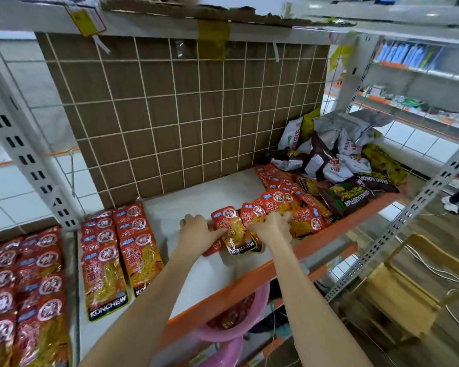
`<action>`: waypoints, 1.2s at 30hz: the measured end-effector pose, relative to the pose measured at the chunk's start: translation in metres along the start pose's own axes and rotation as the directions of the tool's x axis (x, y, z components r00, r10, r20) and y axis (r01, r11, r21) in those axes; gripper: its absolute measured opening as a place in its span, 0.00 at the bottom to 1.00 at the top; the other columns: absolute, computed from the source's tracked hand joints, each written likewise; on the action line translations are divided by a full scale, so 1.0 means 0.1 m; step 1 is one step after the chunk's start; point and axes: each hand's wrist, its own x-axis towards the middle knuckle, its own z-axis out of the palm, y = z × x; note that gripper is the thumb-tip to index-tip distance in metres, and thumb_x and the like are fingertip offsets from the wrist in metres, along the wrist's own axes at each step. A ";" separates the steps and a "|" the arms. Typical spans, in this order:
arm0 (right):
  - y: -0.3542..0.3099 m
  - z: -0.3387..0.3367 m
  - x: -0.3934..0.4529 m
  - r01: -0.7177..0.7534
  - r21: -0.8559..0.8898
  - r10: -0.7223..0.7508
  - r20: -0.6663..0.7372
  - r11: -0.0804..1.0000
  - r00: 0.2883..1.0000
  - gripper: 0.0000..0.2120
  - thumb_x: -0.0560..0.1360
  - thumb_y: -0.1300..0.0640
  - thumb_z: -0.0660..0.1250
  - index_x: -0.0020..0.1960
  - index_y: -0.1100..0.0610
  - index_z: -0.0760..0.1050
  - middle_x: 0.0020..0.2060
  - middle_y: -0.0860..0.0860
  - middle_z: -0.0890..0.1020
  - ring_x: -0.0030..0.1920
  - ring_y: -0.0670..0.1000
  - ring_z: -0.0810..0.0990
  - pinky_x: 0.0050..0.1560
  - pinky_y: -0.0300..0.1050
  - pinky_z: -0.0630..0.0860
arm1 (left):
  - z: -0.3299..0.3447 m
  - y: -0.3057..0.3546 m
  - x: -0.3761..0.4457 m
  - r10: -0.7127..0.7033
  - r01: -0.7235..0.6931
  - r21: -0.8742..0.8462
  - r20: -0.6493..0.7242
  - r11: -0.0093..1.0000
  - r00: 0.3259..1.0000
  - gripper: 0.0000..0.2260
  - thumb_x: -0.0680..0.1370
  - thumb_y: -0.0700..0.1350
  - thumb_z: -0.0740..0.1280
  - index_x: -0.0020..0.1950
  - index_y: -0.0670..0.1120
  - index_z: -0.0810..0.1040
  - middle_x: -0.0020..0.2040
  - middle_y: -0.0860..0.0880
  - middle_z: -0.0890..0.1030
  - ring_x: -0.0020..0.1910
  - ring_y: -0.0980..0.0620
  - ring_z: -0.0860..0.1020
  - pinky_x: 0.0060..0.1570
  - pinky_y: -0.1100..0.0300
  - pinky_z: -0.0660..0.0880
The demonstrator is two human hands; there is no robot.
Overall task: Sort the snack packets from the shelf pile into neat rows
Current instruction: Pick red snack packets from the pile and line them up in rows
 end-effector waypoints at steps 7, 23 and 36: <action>0.02 -0.04 0.00 0.025 0.028 -0.025 -0.020 0.999 0.999 0.22 0.71 0.51 0.72 0.60 0.62 0.75 0.58 0.57 0.78 0.58 0.57 0.76 0.52 0.46 0.73 | 0.11 0.20 0.03 -0.023 0.023 0.002 0.058 1.000 0.998 0.35 0.68 0.67 0.68 0.64 0.42 0.72 0.61 0.41 0.69 0.63 0.42 0.66 0.61 0.50 0.67; 0.10 -0.23 -0.03 0.114 0.502 -0.107 -0.044 0.857 0.993 0.16 0.69 0.59 0.75 0.55 0.58 0.78 0.50 0.52 0.83 0.52 0.52 0.82 0.56 0.48 0.78 | -0.10 0.25 -0.08 0.016 -0.045 -0.548 -0.056 0.835 0.998 0.18 0.73 0.44 0.72 0.60 0.42 0.73 0.56 0.45 0.79 0.49 0.52 0.76 0.48 0.61 0.71; -0.71 0.46 -0.88 0.244 0.654 -0.475 0.201 0.716 0.856 0.11 0.68 0.66 0.74 0.44 0.52 0.79 0.38 0.47 0.84 0.37 0.44 0.82 0.40 0.40 0.79 | -0.83 -1.09 -1.22 -0.363 0.066 -0.789 -0.206 0.611 0.909 0.08 0.73 0.41 0.71 0.51 0.46 0.79 0.46 0.46 0.83 0.46 0.46 0.82 0.46 0.54 0.79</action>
